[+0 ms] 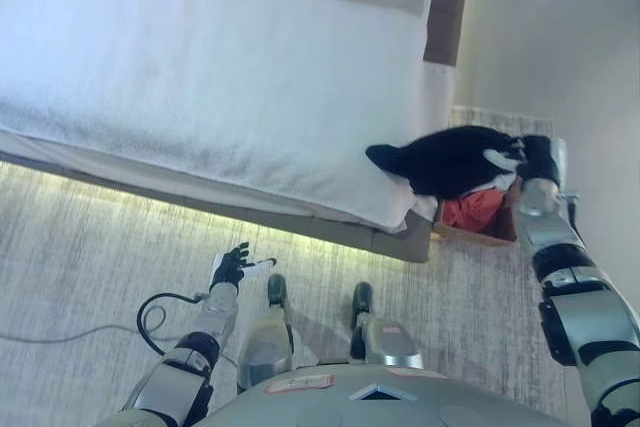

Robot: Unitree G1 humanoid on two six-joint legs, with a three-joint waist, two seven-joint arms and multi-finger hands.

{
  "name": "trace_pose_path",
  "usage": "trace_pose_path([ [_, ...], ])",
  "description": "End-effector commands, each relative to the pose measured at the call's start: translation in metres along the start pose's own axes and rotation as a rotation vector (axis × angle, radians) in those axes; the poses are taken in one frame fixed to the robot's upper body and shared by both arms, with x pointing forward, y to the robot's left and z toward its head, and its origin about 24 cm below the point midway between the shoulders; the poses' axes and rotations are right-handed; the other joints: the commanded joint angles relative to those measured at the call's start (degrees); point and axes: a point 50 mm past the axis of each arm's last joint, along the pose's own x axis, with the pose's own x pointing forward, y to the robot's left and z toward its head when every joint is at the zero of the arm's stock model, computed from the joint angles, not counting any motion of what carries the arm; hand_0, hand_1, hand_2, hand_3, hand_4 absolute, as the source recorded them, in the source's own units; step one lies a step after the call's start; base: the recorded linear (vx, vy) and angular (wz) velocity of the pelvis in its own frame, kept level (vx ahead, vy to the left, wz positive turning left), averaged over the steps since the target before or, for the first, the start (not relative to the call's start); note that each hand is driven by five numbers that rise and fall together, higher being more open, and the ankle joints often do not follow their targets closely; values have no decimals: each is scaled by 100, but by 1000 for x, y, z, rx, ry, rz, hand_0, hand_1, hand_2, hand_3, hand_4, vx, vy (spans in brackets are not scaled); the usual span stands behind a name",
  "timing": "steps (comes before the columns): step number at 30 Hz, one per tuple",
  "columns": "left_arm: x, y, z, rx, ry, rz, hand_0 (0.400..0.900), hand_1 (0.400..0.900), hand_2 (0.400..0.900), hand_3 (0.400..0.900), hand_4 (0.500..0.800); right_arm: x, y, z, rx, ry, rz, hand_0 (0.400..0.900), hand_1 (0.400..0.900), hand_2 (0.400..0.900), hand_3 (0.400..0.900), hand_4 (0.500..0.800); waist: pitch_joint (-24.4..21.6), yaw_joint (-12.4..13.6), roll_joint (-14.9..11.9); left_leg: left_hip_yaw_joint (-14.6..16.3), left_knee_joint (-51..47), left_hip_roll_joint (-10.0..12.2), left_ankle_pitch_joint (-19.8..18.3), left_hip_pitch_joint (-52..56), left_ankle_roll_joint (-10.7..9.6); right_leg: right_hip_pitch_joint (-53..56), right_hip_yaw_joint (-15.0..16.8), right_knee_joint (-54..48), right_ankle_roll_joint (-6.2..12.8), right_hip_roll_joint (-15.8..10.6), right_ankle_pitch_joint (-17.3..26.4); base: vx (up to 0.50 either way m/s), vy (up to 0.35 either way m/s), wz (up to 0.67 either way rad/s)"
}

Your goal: Put the clothes on the bed into the basket.

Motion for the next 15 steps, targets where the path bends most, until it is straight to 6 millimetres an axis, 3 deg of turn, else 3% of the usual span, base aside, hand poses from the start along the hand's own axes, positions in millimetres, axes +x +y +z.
trace_pose_path([
  [1,2,17,-5,67,14,32,900,900,900,900,800,12,-58,9,68,-34,-191,400,400,400,400,500,-544,-28,-228,2,31,138,-582,398,-207,12,319,145,193,-193,-155,32,-23,-10],
  [7,-1,16,-20,67,71,18,900,900,900,900,800,14,-90,-5,102,58,-260,400,400,400,400,500,-669,-88,-203,50,31,189,-599,482,-229,80,368,136,184,-147,-164,17,-20,-8],
  [15,-3,11,-24,64,82,-8,900,900,900,900,800,19,-113,14,88,35,-281,400,400,400,400,500,-729,-109,-159,75,31,206,-591,526,-252,129,403,68,173,-122,-150,4,-6,-4],
])
